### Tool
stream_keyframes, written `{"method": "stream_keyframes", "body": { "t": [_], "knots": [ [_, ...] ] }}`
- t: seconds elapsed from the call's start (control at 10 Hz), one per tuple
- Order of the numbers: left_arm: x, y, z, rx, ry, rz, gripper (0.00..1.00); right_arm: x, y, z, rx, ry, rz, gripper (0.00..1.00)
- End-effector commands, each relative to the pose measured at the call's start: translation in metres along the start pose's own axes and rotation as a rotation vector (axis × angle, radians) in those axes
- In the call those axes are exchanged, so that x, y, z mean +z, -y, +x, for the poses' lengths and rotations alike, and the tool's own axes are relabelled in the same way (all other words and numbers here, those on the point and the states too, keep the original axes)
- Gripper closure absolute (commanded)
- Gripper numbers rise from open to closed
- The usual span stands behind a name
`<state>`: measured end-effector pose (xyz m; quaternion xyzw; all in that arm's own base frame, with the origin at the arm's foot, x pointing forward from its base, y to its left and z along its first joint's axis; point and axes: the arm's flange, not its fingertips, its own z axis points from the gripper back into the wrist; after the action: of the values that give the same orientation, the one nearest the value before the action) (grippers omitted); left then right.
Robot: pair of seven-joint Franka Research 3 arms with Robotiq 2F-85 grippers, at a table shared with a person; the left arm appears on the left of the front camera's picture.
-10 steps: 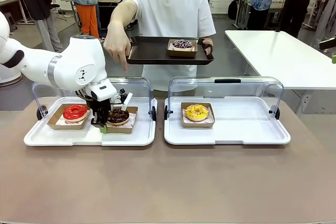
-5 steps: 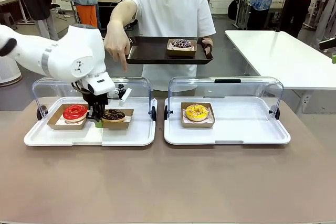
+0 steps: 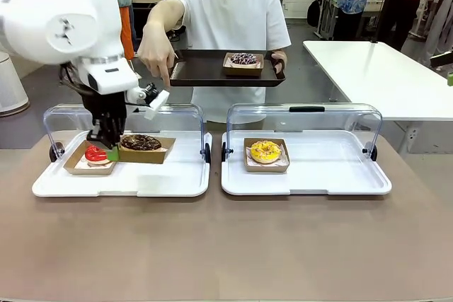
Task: Provide the desired donut to the person.
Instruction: Pick up and lift the Paper togo box containing the Donut pointed at by the person, then place the picked Paper togo box onto the Handle tray extended by the person.
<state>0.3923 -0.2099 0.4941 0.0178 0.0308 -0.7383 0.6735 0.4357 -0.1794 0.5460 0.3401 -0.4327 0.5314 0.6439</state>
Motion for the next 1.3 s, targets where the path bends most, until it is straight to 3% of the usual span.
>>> {"method": "stream_keyframes", "body": {
  "t": [0.0,0.2,0.5,0.8,0.9,1.2],
  "knots": [
    [0.031,0.014,0.000,0.012,0.017,0.011,1.00,0.000,0.001,0.001,0.005,0.024,-0.009,0.00],
    [0.071,0.015,0.002,0.042,0.007,0.076,1.00,0.000,0.001,0.001,0.005,0.024,-0.009,0.00],
    [0.102,-0.011,-0.016,0.085,0.066,0.053,1.00,0.000,0.001,0.001,0.005,0.024,-0.009,0.00],
    [0.093,-0.011,-0.032,0.030,0.072,-0.034,1.00,0.000,0.001,0.001,0.005,0.024,-0.009,0.00],
    [0.099,-0.012,-0.026,0.081,0.067,0.049,1.00,0.000,0.001,0.001,0.005,0.024,-0.009,0.00],
    [0.099,-0.012,-0.026,0.081,0.067,0.049,1.00,0.000,0.001,0.001,0.005,0.024,-0.009,0.00]
  ]
}}
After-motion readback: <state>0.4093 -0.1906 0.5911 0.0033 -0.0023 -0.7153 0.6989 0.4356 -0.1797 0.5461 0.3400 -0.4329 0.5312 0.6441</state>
